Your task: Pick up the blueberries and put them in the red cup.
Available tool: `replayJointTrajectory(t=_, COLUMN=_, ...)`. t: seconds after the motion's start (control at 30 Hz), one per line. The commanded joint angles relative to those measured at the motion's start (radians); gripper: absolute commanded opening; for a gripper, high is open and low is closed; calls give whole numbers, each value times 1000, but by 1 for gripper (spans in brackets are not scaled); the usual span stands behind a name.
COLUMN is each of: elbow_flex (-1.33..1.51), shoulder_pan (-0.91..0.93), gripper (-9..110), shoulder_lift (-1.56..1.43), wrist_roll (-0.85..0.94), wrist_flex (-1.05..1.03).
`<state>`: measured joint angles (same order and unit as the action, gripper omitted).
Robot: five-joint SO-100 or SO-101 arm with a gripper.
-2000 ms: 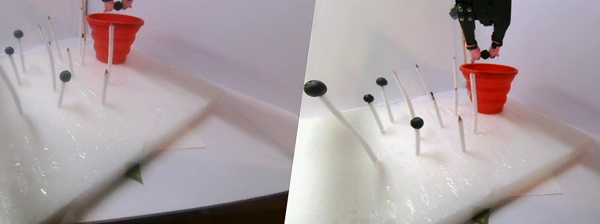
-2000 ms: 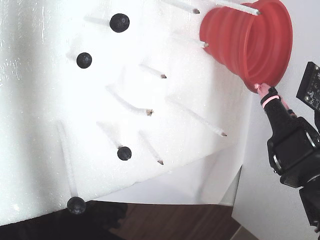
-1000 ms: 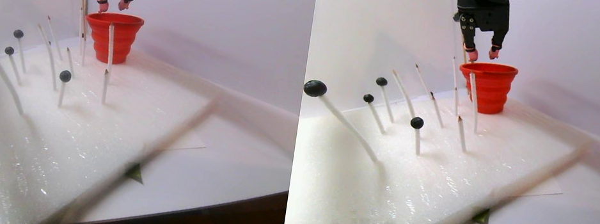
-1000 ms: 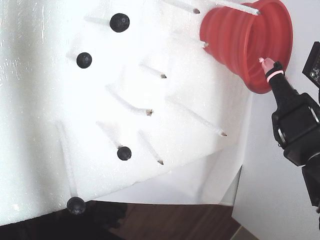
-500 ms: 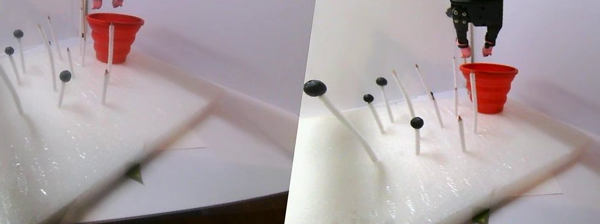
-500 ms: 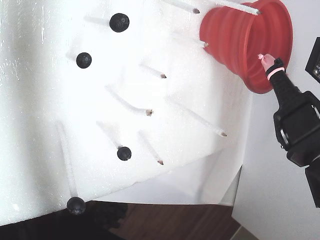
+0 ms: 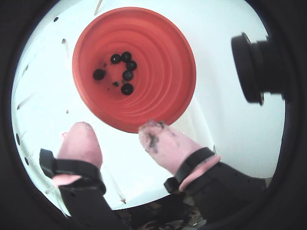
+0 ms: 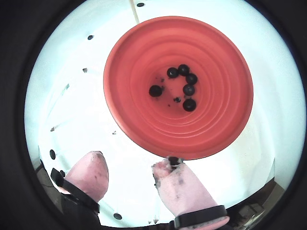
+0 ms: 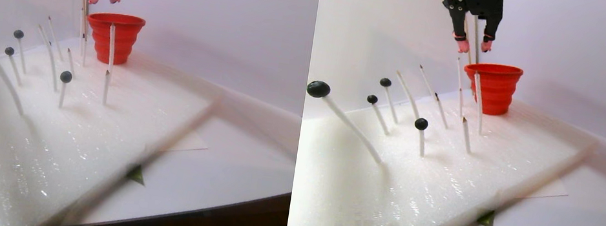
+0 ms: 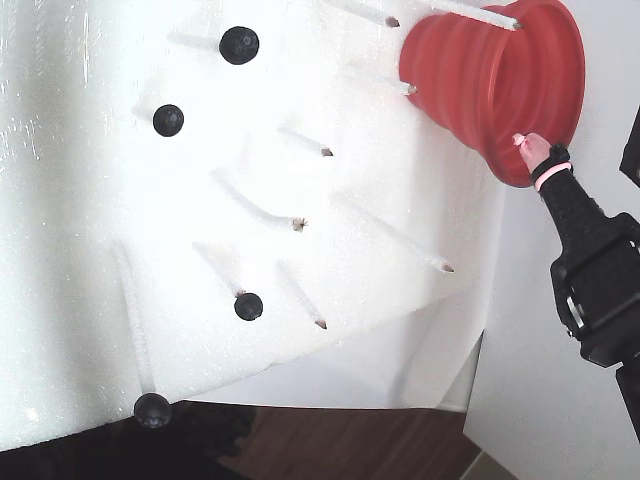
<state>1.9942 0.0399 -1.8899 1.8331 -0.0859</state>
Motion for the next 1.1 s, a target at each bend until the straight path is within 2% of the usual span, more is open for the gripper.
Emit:
replayJointTrajectory(t=0.0, elbow_flex=-17, shoulder_pan=-18, gripper=18, shoulder_lift=-156, wrist_roll=-12, wrist_flex=-35)
replayJointTrajectory(t=1.07, elbow_flex=190, shoulder_pan=-37, gripper=17, shoulder_lift=-442, wrist_roll=-31, wrist_flex=-325)
